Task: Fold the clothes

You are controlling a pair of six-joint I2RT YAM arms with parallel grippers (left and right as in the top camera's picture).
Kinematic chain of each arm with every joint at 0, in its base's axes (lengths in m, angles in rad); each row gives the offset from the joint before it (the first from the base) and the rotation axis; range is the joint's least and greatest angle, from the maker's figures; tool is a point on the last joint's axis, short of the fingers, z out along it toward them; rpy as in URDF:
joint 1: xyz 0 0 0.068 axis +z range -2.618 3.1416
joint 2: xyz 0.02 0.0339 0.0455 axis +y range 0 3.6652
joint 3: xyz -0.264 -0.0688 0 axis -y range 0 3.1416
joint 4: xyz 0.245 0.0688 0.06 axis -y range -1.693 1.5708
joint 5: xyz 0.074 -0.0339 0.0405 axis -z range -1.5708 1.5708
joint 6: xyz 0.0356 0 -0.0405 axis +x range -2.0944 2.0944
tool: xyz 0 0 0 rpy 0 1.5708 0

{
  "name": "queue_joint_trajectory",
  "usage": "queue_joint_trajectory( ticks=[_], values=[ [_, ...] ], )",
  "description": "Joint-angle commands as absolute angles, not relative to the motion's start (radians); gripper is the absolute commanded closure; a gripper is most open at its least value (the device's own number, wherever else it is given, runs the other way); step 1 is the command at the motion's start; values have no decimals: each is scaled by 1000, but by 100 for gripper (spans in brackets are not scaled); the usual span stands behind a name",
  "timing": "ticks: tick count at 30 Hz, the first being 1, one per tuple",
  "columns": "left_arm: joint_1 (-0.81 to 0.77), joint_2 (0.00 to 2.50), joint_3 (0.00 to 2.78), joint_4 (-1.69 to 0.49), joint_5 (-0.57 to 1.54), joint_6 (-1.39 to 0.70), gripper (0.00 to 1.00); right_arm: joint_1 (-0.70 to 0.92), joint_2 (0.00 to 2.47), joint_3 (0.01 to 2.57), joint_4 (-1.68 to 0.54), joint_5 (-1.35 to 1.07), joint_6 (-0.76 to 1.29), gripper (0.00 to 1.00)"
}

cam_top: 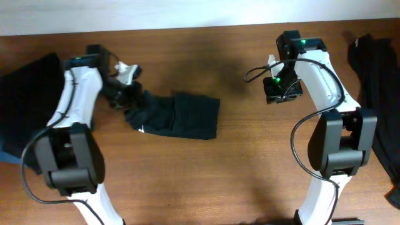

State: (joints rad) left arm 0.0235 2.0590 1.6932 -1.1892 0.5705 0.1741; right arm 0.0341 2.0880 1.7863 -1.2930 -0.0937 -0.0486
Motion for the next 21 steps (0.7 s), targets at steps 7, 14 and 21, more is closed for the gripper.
queue_joint_trajectory(
  ticks=[7,14,21],
  values=[
    [-243,2025,1710,-1134,494,97,99,39,2061,1779,-1306,-96,-39,66],
    [-380,2025,1711,-1093,435,18,99,39,2062,1768,-1306,-97,-39,66],
    [-467,2025,1774,-1056,317,-144,99,39,2062,1765,-1311,-97,-39,66]
  ],
)
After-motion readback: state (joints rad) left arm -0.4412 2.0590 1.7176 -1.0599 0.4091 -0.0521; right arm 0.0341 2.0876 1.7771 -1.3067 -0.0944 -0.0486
